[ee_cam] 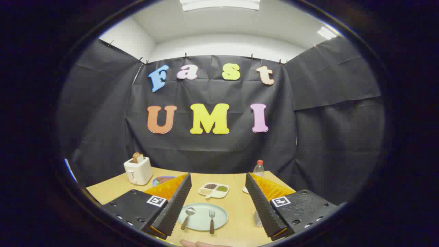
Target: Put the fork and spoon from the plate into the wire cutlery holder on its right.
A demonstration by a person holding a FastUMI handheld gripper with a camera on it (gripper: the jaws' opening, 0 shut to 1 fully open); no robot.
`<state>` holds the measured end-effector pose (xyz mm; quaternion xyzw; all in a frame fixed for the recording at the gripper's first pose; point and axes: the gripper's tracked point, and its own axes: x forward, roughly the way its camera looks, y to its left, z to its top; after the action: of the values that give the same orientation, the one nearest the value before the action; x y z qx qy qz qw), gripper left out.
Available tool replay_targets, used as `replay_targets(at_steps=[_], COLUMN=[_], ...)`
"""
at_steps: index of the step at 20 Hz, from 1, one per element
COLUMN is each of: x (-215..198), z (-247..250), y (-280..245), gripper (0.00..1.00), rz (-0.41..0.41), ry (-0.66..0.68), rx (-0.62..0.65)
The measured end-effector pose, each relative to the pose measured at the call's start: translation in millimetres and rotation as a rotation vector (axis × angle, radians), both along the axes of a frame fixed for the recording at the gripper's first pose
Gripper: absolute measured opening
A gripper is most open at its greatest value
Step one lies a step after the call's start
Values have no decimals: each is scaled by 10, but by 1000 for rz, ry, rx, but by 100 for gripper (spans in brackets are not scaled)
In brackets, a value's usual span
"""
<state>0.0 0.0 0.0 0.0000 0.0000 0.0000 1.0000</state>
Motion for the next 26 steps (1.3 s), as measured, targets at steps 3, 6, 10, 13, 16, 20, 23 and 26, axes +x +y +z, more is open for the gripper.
replay_targets(at_steps=[3,6,10,13,16,20,23,26], x=[0,31,71,84,149,321,505,690], z=[-5,-26,-90,-105,-138,-262,-386,-734], y=[69,21,-65,-45,-64,-46,-28,-22], gripper=[95,95,95,95,95,95,94,95], rz=[20,11,-5,2,-5,-23,-26,-27], ry=[18,29,43,42,40,83,134,253], rx=[11,42,36,20,6,3,15,-18])
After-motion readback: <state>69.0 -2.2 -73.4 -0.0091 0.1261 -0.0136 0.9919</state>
